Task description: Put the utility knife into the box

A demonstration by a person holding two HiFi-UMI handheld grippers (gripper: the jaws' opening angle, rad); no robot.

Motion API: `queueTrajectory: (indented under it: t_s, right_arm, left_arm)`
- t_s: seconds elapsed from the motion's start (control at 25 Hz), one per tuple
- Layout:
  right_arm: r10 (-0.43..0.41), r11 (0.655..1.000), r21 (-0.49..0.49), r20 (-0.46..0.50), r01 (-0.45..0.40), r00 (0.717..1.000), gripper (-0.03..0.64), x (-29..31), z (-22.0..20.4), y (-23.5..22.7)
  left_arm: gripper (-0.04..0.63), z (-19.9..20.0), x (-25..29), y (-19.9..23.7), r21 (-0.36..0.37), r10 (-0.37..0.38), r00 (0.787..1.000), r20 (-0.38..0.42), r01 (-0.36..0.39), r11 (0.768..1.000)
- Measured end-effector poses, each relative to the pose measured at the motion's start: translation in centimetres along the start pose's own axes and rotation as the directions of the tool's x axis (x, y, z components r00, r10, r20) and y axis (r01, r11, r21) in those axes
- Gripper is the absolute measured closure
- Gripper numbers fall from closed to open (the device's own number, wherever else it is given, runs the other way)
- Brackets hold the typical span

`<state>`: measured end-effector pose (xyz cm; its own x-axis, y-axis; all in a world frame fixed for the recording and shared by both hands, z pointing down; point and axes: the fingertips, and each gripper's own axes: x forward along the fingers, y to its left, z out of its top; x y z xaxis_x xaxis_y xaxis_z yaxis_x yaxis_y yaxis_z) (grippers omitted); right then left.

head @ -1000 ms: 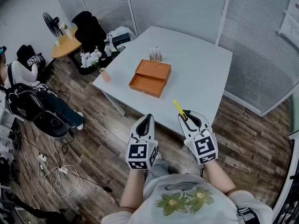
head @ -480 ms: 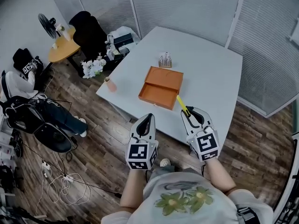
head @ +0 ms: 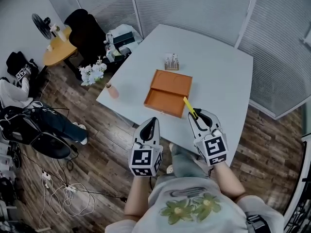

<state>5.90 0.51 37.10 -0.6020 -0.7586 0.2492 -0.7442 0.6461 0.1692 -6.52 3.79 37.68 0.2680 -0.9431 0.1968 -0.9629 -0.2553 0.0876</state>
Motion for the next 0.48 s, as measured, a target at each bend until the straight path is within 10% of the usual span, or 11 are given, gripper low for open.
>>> queueTrajectory:
  t_s: [0.48]
  right_arm:
    - [0.013,1.000,0.000,-0.012,-0.013,1.000,0.540,7.2,-0.4,-2.4]
  left_arm:
    - [0.597,0.7,5.9,4.0,0.019,-0.016,1.000,-0.005,0.016,1.000]
